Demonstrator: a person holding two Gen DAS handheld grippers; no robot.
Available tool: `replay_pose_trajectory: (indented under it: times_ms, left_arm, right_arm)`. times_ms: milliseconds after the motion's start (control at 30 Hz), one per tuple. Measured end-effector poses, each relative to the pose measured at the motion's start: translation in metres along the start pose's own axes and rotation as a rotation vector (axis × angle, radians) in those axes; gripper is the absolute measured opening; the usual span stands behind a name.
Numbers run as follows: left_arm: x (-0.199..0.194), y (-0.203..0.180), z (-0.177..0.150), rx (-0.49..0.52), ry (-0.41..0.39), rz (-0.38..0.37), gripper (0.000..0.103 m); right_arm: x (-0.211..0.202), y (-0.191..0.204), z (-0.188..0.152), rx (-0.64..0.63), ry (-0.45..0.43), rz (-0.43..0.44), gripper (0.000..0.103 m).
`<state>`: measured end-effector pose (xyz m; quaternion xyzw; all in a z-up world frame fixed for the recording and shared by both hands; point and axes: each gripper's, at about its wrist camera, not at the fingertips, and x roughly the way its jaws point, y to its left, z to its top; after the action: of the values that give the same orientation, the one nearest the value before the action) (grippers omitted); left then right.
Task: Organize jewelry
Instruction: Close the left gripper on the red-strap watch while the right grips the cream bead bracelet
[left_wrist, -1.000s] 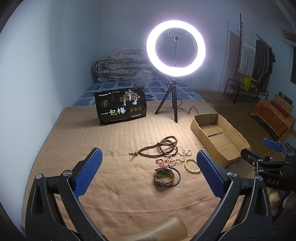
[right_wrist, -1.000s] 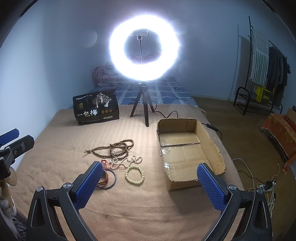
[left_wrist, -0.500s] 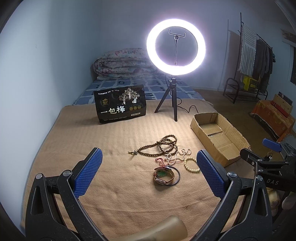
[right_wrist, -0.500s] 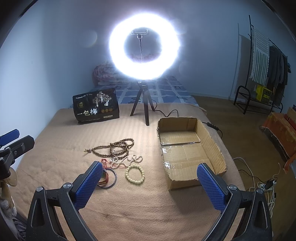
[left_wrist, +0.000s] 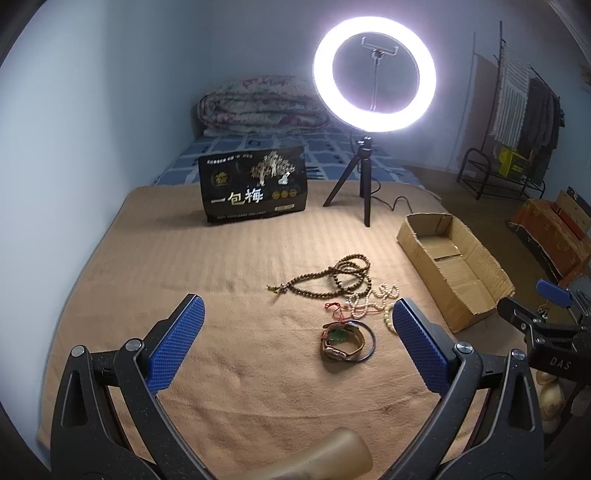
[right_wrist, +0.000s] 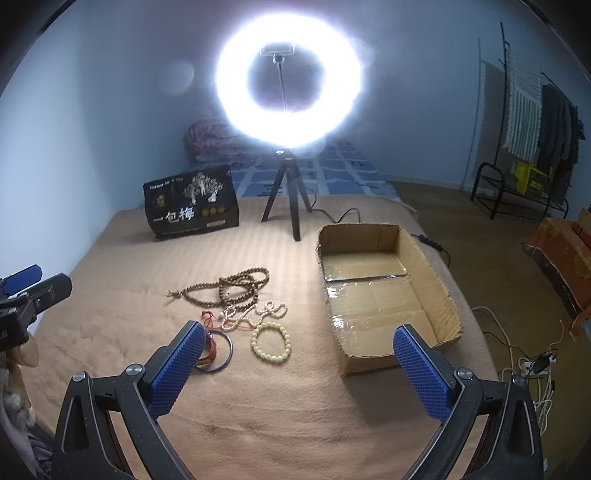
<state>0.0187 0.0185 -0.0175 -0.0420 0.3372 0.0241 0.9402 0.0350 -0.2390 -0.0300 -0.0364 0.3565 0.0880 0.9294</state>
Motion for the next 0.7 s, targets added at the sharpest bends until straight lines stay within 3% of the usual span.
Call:
replay_pose_trajectory:
  times_ms: [400, 700]
  left_arm:
    - [0.048, 0.021, -0.006, -0.035, 0.124, -0.004, 0.103]
    - [0.091, 0.018, -0.021, -0.06, 0.287, -0.08, 0.077]
  right_arm:
    - [0.038, -0.001, -0.004, 0.011, 0.135, 0.082, 0.085]
    - [0.071, 0.012, -0.007, -0.021, 0.241, 0.168, 0.07]
